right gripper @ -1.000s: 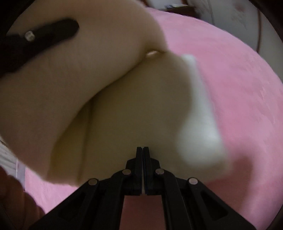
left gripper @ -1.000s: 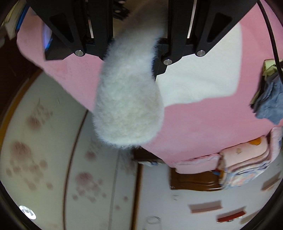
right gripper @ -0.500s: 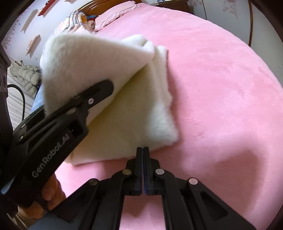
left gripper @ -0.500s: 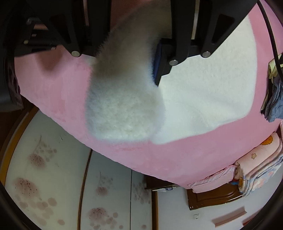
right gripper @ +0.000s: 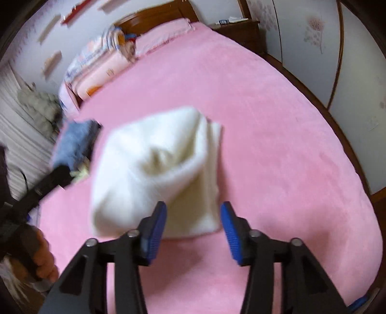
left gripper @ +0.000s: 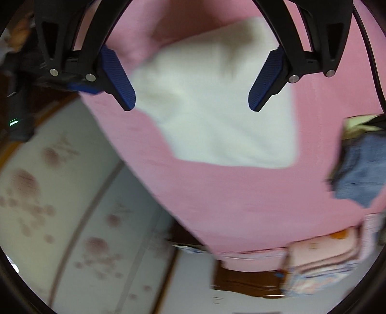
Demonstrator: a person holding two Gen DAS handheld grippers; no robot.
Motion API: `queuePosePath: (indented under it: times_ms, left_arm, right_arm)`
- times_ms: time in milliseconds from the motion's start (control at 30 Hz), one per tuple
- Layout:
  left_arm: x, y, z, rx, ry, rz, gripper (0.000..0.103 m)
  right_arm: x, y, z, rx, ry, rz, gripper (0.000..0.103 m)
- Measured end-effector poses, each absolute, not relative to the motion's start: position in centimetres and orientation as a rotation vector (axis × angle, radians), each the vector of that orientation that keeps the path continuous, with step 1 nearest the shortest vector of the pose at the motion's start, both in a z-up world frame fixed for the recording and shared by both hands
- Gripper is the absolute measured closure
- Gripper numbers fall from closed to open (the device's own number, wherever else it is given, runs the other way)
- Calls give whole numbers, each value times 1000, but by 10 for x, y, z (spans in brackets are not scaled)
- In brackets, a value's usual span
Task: Fold large clothes
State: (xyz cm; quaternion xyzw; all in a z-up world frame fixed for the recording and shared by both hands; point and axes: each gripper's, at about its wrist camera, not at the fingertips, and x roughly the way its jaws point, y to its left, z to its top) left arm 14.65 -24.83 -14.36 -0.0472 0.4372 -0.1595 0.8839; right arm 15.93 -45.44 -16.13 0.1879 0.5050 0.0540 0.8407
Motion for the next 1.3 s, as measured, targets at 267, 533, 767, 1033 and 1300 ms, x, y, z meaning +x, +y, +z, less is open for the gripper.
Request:
queuePosePath:
  times_ms: [267, 533, 767, 1033, 1300]
  left_arm:
    - [153, -195, -230, -76, 1151, -129, 9]
    - [159, -197, -248, -110, 1152, -199, 26]
    - [148, -220, -252, 36, 1116, -227, 39]
    - [119, -228, -272, 144, 970, -210, 38]
    - [152, -203, -225, 52, 986, -245, 17]
  right_arm:
    - [212, -447, -188, 574, 1181, 215, 41]
    - [244, -427, -227, 496, 1298, 210, 71]
    - [199, -419, -233, 214, 1229, 175, 87]
    - [160, -423, -276, 208, 1063, 86, 78]
    - [188, -419, -228, 169, 1091, 72, 61]
